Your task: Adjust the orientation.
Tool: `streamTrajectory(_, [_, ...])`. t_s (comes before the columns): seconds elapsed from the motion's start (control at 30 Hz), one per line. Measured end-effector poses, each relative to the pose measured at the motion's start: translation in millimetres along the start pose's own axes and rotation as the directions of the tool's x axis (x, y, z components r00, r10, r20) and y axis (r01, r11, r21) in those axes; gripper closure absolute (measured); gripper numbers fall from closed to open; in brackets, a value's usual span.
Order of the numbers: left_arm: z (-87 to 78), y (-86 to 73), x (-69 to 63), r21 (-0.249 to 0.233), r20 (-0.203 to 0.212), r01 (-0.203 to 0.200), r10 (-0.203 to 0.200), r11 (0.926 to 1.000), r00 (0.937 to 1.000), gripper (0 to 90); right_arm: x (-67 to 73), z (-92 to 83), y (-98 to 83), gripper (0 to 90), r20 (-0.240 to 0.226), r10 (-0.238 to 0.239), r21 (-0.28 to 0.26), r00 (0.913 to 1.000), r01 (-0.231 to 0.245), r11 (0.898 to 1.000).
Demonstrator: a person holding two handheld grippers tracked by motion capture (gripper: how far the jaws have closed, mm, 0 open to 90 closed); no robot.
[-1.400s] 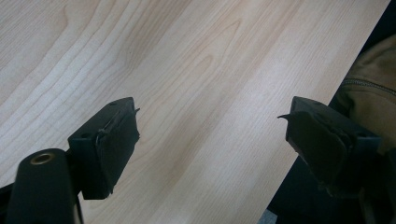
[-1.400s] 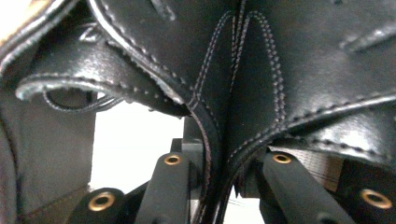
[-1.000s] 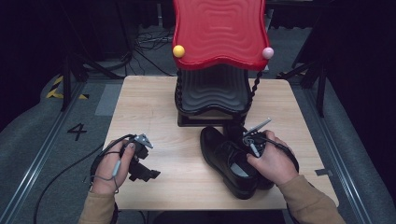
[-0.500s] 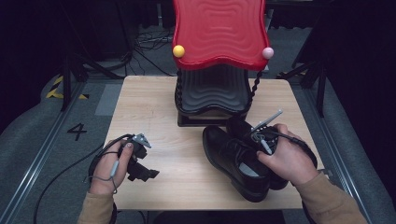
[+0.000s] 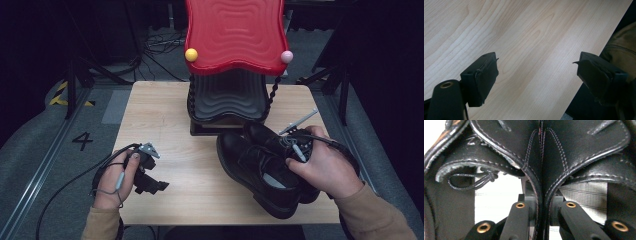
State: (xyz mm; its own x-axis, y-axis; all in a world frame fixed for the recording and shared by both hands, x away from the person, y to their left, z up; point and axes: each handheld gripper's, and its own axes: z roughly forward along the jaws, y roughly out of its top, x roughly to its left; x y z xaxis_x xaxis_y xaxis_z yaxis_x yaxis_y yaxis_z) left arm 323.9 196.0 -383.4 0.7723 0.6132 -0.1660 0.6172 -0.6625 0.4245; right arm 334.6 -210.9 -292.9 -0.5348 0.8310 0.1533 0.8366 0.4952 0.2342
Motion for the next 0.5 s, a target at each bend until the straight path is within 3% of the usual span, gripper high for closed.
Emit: streamTrajectory(0.5, [-1.6,-0.3,-0.1,-0.002,-0.002,0.002,-0.002,1.0,1.0,17.4,1.2,-48.6,-0.2,82.1,-0.002,-0.005,-0.061,1.0,0.005,0.998])
